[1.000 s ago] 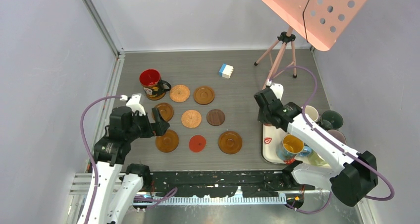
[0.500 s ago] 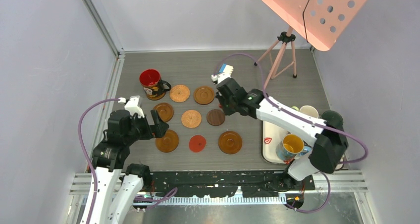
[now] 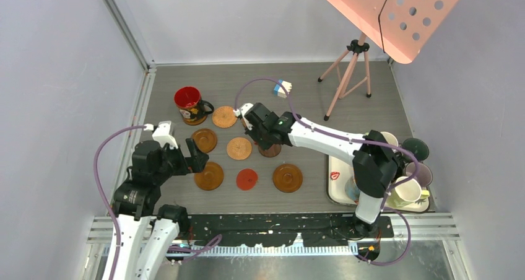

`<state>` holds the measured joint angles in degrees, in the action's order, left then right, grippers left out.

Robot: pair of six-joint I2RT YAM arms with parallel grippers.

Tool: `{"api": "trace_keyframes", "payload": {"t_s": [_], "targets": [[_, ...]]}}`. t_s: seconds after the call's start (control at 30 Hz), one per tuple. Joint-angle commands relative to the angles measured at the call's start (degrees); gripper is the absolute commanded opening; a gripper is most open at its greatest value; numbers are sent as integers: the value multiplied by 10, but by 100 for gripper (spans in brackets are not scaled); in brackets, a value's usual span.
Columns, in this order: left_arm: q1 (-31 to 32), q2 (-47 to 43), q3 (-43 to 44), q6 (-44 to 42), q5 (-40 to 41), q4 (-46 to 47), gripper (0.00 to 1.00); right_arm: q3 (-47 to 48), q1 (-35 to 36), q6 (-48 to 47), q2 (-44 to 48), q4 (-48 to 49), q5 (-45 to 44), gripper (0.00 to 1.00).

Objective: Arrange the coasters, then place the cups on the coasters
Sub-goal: Place the cup on the coaster.

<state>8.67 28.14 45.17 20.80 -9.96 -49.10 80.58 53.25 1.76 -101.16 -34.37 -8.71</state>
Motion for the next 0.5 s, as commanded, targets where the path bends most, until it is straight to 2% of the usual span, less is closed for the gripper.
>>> {"api": "trace_keyframes", "payload": {"t_s": [0.0,0.47], "targets": [[2,-11,1,2,20,14,99,49,-1,-30,-27,16,16,6],[2,-11,2,2,21,13,100,54,-8,-40,-72,18,-10,6]]}}
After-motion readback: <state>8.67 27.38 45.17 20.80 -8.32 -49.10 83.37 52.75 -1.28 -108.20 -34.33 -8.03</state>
